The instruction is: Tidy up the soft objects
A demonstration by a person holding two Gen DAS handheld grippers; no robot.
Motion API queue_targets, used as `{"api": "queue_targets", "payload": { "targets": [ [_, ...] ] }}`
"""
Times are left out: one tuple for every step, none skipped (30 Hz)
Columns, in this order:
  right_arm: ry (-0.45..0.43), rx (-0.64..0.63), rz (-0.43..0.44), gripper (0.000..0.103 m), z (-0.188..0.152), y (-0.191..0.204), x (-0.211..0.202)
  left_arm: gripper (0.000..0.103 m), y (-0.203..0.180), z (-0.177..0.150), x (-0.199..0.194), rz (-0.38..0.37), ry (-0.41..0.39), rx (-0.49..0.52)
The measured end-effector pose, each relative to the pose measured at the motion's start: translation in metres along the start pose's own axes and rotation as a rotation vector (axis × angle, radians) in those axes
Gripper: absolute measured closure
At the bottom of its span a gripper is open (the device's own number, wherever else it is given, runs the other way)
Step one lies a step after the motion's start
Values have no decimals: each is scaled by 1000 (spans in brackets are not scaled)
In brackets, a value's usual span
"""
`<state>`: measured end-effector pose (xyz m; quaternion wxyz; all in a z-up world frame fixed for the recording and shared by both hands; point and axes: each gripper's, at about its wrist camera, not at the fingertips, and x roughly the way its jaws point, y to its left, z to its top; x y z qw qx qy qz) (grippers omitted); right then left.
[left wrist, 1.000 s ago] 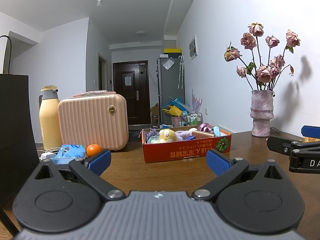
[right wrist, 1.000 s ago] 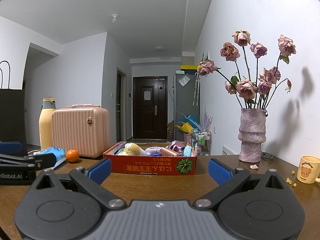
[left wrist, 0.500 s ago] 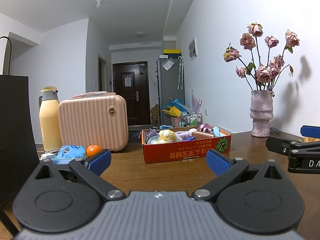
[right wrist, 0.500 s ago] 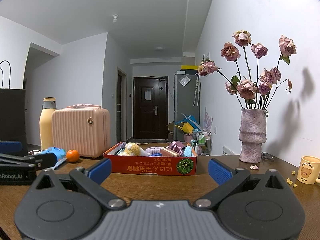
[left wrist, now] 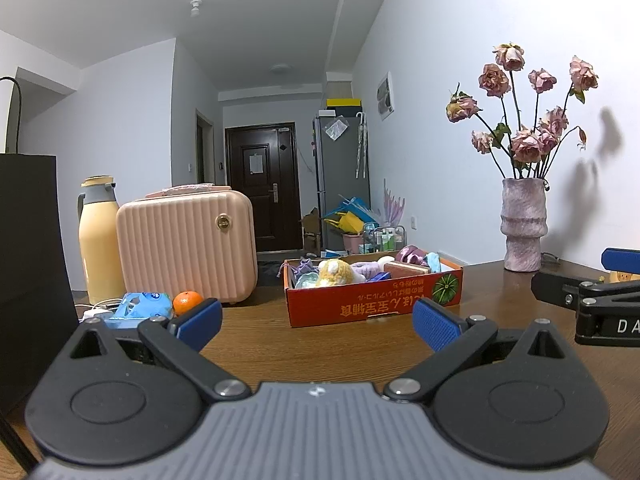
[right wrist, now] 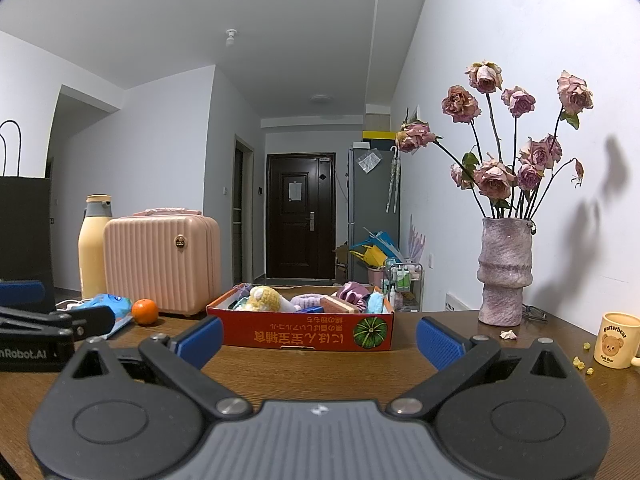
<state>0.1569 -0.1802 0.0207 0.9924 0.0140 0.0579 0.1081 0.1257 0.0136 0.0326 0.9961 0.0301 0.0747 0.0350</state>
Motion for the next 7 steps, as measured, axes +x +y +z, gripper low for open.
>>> {"api": "queue_targets", "payload": {
  "targets": [
    [0, 0, 0, 0, 0, 0, 0, 0, 0, 0, 0, 2, -1, 1],
    [0, 0, 0, 0, 0, 0, 0, 0, 0, -1, 0, 7, -4, 1],
    [0, 0, 0, 0, 0, 0, 0, 0, 0, -1, 0, 9, -7, -1],
    [0, -1, 0, 0, 0, 0, 0, 0, 2, -1, 0, 7, -11, -8],
    [0, -1, 0, 0, 0, 0, 0, 0, 2, -1, -1, 5, -15, -12],
    [1, -1, 0, 0, 0, 0, 0, 0, 3, -1, -2, 2, -18, -12],
    [2, -2, -1, 0, 0, 0, 0, 0, 2, -1, -2, -1, -18, -10]
  ]
}}
